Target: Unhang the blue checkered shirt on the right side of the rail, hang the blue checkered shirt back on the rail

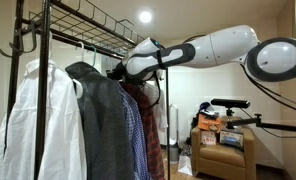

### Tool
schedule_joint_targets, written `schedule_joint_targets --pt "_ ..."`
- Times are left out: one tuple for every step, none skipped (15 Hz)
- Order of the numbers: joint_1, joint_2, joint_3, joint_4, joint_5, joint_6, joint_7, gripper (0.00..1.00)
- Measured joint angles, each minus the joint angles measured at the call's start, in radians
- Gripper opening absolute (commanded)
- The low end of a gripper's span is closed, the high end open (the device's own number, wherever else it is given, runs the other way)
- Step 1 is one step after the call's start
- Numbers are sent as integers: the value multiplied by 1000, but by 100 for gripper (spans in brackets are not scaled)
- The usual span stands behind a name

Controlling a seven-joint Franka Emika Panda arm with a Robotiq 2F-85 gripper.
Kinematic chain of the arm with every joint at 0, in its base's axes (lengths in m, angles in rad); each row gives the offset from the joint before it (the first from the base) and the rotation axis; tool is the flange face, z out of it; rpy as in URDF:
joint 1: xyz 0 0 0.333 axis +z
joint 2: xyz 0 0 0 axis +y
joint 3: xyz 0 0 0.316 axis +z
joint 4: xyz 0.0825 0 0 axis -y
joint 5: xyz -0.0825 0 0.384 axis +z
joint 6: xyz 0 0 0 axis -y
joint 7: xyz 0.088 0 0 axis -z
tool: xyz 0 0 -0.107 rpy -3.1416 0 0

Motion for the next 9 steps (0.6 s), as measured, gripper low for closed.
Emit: schedule_joint_targets --pt "2 0 0 -4 0 1 1 9" --pt "3 -1 0 -10 0 3 5 9" --pt "3 -1 2 -18 6 7 9 9" --pt "3 -1 5 -31 13 18 16 9" --pt "3 -2 6 -46 18 37 25 8" --pt "5 -4 4 -64 19 59 38 8" --pt "7 -8 4 -88 19 82 53 9" --pt "9 -17 1 -116 19 103 65 8" --pt "13 -30 -3 -148 19 125 73 8"
